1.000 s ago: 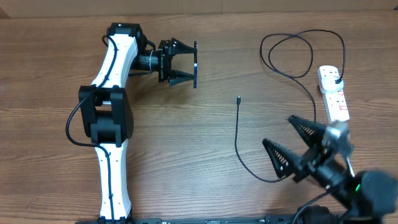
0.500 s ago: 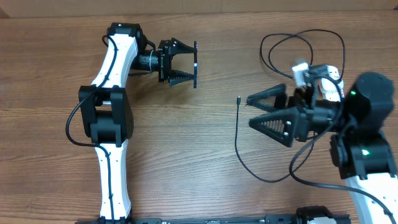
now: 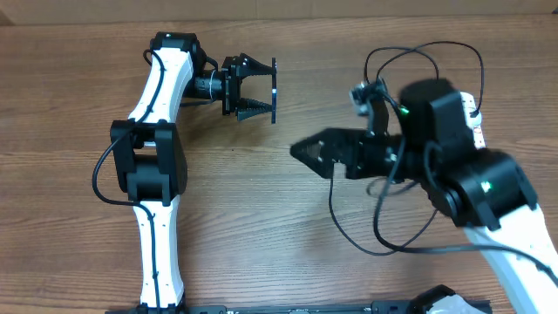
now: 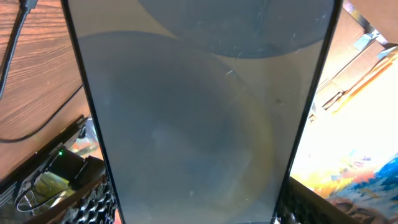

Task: Plug charger to phone and switch on socket
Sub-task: 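Swing the right gripper toward the phone held by the left gripper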

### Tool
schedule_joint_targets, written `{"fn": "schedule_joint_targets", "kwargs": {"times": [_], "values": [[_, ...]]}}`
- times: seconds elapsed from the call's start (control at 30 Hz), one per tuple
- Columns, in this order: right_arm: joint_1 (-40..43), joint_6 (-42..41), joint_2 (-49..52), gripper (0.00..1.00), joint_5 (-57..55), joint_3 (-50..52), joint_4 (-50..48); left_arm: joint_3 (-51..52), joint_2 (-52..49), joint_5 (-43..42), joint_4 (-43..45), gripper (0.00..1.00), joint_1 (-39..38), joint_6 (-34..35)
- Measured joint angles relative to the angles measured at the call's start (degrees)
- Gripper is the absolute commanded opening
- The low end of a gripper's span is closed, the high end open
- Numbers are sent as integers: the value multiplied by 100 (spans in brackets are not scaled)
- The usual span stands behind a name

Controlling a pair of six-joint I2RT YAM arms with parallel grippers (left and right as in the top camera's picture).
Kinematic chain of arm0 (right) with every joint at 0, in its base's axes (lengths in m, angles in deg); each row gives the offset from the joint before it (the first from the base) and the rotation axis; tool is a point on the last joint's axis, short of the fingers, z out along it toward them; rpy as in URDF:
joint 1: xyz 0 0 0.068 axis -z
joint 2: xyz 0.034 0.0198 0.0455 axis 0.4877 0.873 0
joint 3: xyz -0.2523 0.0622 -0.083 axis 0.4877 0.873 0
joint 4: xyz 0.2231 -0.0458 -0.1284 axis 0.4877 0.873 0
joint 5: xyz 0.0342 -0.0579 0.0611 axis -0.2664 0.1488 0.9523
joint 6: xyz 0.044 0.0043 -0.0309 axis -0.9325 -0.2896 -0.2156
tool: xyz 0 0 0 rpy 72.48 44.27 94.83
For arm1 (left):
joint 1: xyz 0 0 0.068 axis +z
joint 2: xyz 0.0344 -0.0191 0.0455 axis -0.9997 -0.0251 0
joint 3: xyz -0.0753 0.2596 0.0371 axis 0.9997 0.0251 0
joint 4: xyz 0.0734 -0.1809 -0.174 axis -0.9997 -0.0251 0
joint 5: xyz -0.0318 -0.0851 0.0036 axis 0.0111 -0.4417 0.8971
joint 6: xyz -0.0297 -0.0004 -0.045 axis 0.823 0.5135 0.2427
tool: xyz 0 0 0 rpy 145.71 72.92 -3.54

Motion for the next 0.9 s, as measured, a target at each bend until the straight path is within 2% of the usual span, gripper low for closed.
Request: {"fn": "schedule_joint_targets", "kwargs": {"times": [0.13,0.23,0.4,0.57,0.6,0.77,0.9], "values": [[-466,140,1056,100,-1488,-1445,1362,0,0,2,-4,64,0,2],[-765,125,1779,99,-2354,-2111,1576,0,0,0,-2,64,0,2],[-1158,85,2555,100,-3281,-2306,997,0,0,2,-2,64,0,2],[-1534,-22,2850,100,-4079,-2306,330,0,0,0,-2,64,0,2],[-1714,-118,2889,100,-4555,-2306,149,0,0,2,-2,64,0,2],[-2098,-376,3045,100,-5521,-2310,-39,0,0,0,-2,64,2,2],[-2157,-640,3246,100,-5849,-2310,-46,0,0,2,-2,64,2,66]]}}
